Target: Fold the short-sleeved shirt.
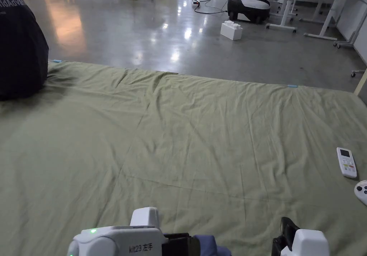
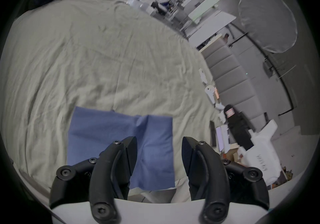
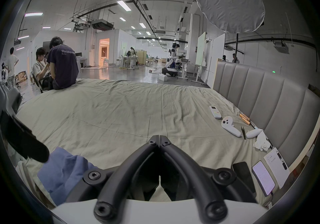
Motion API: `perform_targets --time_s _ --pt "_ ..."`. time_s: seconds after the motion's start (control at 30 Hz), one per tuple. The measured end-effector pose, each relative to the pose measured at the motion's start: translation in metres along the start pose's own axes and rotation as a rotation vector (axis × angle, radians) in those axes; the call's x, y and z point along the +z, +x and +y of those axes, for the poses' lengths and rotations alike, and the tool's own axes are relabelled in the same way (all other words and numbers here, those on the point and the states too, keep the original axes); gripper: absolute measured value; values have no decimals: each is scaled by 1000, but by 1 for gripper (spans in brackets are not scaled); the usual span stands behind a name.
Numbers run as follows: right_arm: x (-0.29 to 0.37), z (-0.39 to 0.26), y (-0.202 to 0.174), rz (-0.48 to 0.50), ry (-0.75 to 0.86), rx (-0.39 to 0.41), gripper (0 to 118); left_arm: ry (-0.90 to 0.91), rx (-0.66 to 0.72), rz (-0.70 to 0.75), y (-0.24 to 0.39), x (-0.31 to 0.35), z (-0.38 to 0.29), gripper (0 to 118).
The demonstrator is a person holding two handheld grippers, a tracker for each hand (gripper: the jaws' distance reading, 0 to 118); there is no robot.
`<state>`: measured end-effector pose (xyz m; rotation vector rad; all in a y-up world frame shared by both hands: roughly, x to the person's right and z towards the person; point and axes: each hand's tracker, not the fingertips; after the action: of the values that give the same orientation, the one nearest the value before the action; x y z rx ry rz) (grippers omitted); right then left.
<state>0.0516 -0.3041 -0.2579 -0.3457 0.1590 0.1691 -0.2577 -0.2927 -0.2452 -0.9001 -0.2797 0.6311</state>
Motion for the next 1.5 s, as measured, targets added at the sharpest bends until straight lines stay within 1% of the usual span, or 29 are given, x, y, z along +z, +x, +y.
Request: perform_targets --time_s 0.03,0.1,0.13,0.2,0.3,0.37,0.43,0.63,0.73,0.93,1.07,1.17,1.3,1.37,1.5 --pt "-1 0 0 -1 -3 -1 1 -12 -21 -23 -1 0 -1 52" --pt "0 -1 -1 1 -4 -7 1 -24 -23 -5 -2 -6 -4 51" --pt "0 -1 -1 2 -6 -7 1 -47 -20 26 -3 -11 -7 43" --pt "0 -2 -3 2 -8 -5 1 -83 -24 24 -4 -25 -16 16" --pt "0 -4 -3 3 -17 -6 1 -195 1 0 -2 -55 -31 15" --pt "1 -5 -3 2 -20 -5 1 -236 -1 -22 2 -74 -42 12" --pt "1 -6 -3 2 -24 -3 1 -257 3 -21 5 -90 -52 12" --pt "2 -7 1 -1 -24 -1 1 -246 3 -2 5 -114 -71 9" --pt "3 -6 1 -1 -22 4 1 -225 -56 31 12 -118 -78 7" --pt "3 -1 1 -2 -12 1 1 -214 -134 36 22 -111 -74 6" --pt "4 10 4 -9 23 0 1 -110 -209 -7 28 -75 -51 6" --pt "4 21 5 -17 51 0 1 32 -268 7 28 -43 -25 6" --pt "2 36 2 -31 92 -9 1 289 -411 164 26 1 7 6" --pt "2 43 0 -38 115 -22 1 404 -444 245 22 21 18 6" --pt "0 56 -5 -56 162 -21 1 603 -478 380 14 52 34 6"
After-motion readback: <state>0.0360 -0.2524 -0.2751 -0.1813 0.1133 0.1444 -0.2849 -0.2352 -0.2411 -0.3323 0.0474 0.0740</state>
